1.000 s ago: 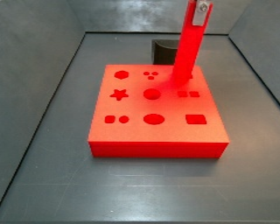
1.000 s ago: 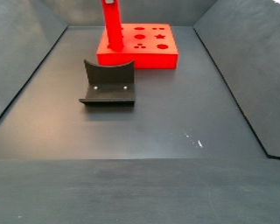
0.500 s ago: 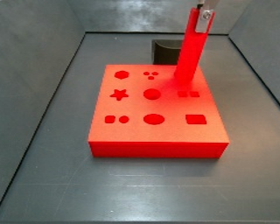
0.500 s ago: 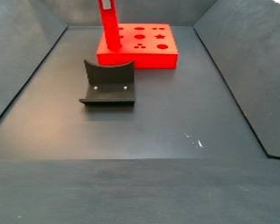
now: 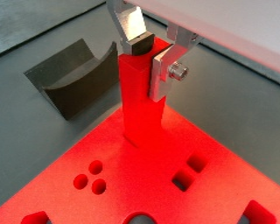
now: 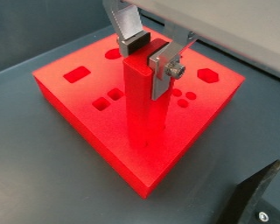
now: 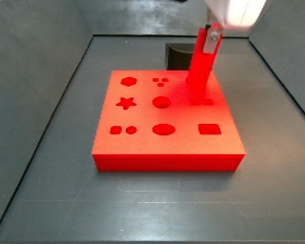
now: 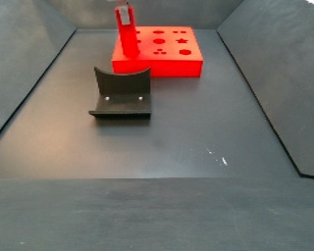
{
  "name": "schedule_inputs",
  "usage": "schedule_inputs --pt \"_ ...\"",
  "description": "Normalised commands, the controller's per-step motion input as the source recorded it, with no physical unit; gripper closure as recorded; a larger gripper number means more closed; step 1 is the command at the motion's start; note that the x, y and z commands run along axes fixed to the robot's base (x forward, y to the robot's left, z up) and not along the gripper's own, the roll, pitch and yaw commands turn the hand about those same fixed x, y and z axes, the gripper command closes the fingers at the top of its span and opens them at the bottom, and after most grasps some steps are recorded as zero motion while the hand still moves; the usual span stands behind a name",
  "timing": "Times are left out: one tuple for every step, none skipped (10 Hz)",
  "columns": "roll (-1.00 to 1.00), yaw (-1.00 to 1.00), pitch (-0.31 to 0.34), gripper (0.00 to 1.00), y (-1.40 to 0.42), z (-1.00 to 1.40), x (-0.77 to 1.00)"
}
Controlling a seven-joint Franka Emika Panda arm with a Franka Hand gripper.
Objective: Insert the arch object.
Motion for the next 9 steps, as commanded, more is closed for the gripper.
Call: schedule_inputs --pt "0.02 -0.02 -0.01 1.0 0.0 -0.31 -0.06" --pt "0.0 0.0 -0.077 1.0 0.0 -0.49 -0.12" --pt "0.01 -0.01 -0.17 1.0 -0.01 -0.73 -0.12" --pt "0.0 0.0 -0.237 1.0 0.0 -0.81 -0.15" --pt "-0.02 0.0 -0.257 1.0 0.0 -0.75 -0.12" --pt "-0.07 0.0 -0.249 1.0 0.0 -0.73 -0.11" --pt "-0.07 0.0 -0.236 1.0 0.0 -0.68 -0.11" --pt "0.0 0.0 0.0 1.0 0.0 0.0 -0.02" --pt "0.0 0.0 0.0 1.0 0.0 0.0 0.0"
